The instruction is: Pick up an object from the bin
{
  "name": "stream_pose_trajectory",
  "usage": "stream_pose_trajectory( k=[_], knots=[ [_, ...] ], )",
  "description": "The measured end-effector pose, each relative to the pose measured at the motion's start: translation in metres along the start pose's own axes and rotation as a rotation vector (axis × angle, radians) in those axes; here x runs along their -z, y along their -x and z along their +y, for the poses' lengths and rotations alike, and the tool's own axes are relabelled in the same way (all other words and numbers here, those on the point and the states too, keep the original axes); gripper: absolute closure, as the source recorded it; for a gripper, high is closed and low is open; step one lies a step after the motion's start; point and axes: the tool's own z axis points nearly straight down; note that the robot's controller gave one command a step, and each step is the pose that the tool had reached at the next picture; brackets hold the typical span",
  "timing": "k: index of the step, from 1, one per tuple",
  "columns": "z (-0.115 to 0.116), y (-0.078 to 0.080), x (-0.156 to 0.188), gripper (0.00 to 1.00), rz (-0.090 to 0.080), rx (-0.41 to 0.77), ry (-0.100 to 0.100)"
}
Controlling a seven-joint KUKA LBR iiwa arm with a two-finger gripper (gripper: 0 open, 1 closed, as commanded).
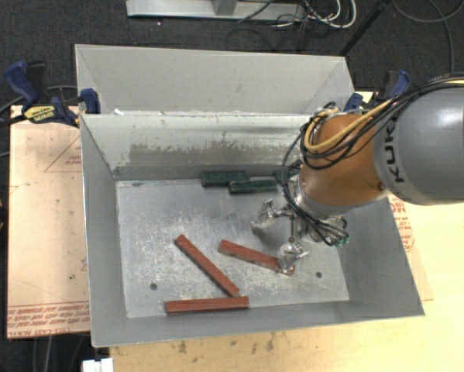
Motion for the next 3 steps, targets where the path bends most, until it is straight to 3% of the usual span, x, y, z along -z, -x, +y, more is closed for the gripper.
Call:
stream_pose_trajectory(
  k=[1,2,3],
  knots=[
    [0.082,-0.009,-0.003,1.00,0.010,-0.155,0.004],
    [0.082,-0.009,-0.003,1.00,0.010,-0.155,0.004],
    [0.072,-0.017,0.034,1.00,0.036,-0.156,0.011]
  ],
)
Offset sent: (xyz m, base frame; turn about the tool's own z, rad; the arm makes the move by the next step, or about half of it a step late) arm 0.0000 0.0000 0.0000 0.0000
